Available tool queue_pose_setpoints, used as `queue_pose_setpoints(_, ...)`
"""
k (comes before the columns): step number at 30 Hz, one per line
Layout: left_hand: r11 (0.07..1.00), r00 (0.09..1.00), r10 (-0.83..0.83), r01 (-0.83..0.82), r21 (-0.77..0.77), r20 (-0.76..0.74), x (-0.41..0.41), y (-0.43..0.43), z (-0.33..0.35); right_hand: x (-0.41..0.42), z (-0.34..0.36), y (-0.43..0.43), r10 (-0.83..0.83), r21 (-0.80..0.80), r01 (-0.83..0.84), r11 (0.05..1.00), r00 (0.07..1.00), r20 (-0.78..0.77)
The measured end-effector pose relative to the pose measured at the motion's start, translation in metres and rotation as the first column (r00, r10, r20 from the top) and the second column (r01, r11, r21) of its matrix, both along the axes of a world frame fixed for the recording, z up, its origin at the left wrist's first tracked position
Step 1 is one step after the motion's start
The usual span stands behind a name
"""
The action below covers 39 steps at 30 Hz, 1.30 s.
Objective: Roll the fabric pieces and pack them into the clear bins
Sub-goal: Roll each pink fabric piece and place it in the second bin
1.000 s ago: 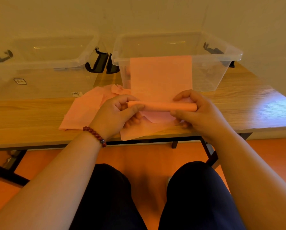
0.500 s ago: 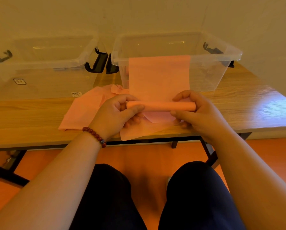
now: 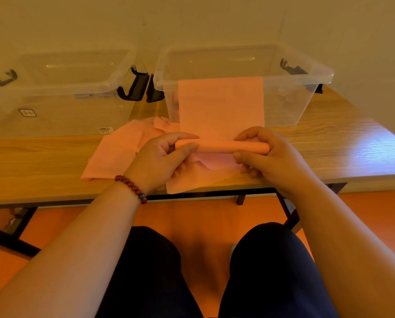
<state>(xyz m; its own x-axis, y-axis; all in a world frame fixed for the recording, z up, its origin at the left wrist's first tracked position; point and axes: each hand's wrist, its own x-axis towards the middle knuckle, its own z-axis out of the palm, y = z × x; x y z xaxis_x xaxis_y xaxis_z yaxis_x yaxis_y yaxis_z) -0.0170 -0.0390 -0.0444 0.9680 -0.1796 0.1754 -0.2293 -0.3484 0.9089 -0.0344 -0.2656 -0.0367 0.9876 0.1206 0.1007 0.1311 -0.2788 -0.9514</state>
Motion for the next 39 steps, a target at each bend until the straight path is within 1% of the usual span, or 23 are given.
queue_pose_setpoints(6,1.0,1.0,-0.008,0.008,0.02,0.01,0.0,0.001,0.0,0.001,-0.001,0.0,0.001,-0.042,-0.001,0.999,1.0,-0.006)
queue_pose_setpoints(11,0.998,1.0,-0.009,0.008,-0.061,-0.027,-0.001,0.0,0.002,0.001,0.0,0.003,-0.045,-0.01,0.045,0.999,0.999,-0.002)
queue_pose_setpoints(14,0.997,0.999,-0.014,0.01,-0.075,-0.041,0.0,-0.001,0.002,0.0,0.0,0.004,-0.06,-0.015,0.06,0.998,0.998,0.018)
queue_pose_setpoints(22,0.994,0.999,0.047,-0.049,-0.1,-0.018,-0.003,-0.002,0.004,-0.002,-0.001,0.001,-0.058,0.017,0.057,0.998,0.998,0.015)
queue_pose_setpoints(27,0.992,0.998,0.067,-0.069,-0.109,-0.016,-0.002,-0.001,0.002,-0.001,-0.001,0.004,-0.086,0.011,0.086,0.996,0.995,0.041)
queue_pose_setpoints(29,0.993,0.996,0.088,-0.087,-0.085,0.005,0.0,-0.001,0.001,-0.001,-0.001,0.003,-0.097,0.005,0.097,0.995,0.994,0.047)
queue_pose_setpoints(33,0.989,0.985,0.147,-0.145,-0.034,0.093,0.001,0.001,-0.001,0.002,-0.005,0.003,-0.153,0.012,0.152,0.988,0.986,0.073)
queue_pose_setpoints(36,0.988,0.977,0.15,-0.152,0.001,0.148,-0.001,0.002,0.0,0.006,-0.009,0.003,-0.201,-0.019,0.206,0.978,0.968,0.15)
queue_pose_setpoints(39,0.992,0.978,0.125,-0.128,0.003,0.169,-0.002,0.001,0.002,0.005,-0.01,0.003,-0.239,-0.059,0.26,0.964,0.941,0.238)
